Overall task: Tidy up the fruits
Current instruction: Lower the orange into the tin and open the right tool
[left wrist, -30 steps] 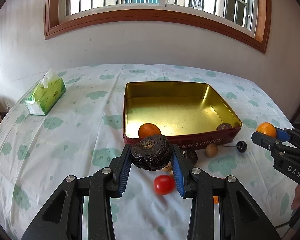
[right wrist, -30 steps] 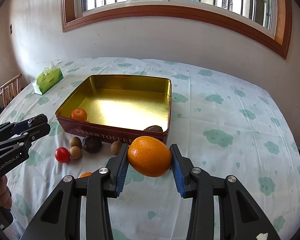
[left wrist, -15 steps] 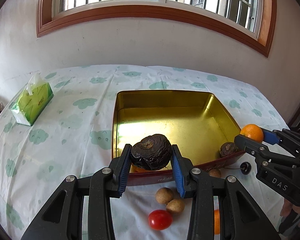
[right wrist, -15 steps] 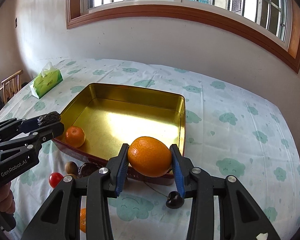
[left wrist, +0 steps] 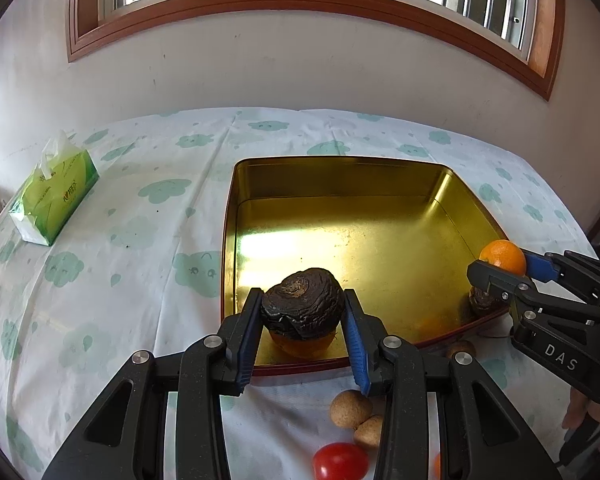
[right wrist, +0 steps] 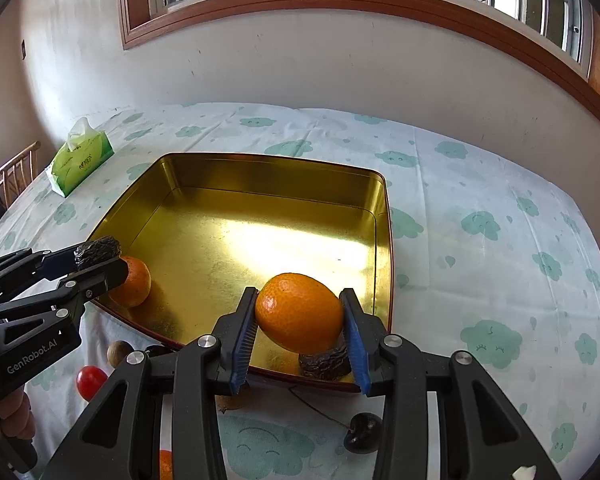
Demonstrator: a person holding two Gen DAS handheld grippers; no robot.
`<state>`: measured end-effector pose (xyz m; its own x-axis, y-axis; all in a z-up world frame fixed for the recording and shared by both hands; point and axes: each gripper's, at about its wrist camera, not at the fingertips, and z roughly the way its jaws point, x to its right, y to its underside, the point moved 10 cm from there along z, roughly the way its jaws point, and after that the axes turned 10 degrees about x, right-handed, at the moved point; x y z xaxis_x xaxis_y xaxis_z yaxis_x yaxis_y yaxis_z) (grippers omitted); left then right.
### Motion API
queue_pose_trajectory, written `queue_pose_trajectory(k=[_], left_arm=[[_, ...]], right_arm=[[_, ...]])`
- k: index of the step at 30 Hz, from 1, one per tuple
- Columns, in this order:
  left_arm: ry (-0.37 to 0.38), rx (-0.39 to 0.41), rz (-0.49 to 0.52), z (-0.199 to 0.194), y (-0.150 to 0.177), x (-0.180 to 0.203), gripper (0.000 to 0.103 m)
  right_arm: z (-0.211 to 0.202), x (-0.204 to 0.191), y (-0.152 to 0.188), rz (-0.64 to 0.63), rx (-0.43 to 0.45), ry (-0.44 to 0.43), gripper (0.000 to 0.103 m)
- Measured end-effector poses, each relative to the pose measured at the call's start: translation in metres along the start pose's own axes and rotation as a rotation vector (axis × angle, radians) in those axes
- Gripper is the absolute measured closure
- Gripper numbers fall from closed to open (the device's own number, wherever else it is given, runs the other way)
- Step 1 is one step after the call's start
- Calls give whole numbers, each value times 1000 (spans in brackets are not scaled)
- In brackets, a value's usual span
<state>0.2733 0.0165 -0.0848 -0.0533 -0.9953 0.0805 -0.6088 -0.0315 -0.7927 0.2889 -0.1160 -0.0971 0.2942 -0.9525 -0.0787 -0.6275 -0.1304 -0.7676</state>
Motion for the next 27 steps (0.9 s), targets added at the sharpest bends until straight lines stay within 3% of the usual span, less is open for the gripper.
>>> queue_pose_trajectory(k=[22,27], left_arm=[[-33,-2,21,8,3,-2,62],[-42,-7,14,8,3,-2,62]], right_arm=[[14,2,9,30,-32,-4,64],[8,2,8,30,-18,-1,53]])
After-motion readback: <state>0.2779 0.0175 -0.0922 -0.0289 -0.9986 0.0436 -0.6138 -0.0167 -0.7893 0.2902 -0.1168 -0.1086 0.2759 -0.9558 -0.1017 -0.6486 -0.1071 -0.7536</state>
